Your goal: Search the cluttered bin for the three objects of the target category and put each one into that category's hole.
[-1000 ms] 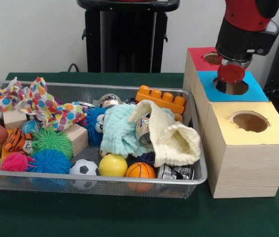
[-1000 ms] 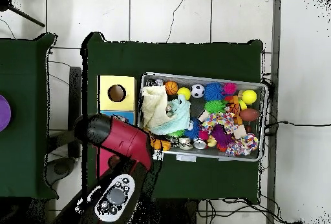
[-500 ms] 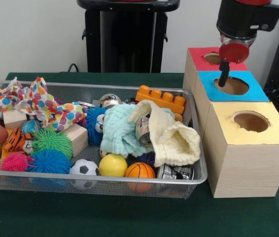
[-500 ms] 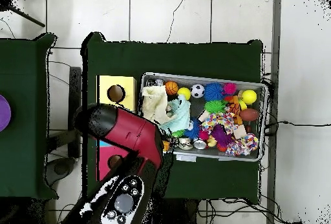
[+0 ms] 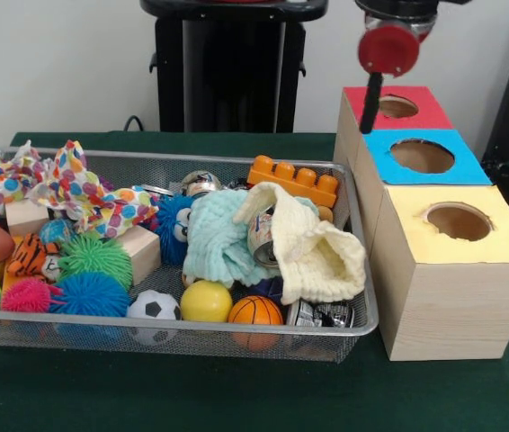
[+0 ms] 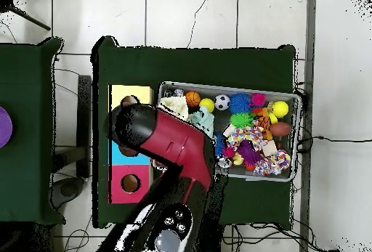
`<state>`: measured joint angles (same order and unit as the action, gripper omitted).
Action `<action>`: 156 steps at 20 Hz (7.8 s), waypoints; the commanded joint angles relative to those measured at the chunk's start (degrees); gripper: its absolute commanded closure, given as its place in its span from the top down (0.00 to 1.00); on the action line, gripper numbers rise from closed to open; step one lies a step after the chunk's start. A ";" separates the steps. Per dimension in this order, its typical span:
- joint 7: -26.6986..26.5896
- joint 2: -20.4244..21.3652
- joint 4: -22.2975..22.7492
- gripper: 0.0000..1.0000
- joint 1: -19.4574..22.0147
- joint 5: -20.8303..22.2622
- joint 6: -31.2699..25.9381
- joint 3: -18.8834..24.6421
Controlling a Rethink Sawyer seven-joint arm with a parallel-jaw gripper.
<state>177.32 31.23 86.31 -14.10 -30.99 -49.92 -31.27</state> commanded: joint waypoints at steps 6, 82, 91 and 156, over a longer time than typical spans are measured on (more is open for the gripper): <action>-11.39 2.85 0.70 1.00 11.12 10.21 -1.85 7.21; -40.96 12.99 -6.44 0.00 31.20 42.74 -0.09 31.33; -47.36 14.86 -11.36 0.00 36.69 45.07 -5.05 33.84; -38.65 10.24 -7.59 0.00 39.63 47.67 2.18 35.77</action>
<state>145.42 44.00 76.08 24.93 13.69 -48.21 2.09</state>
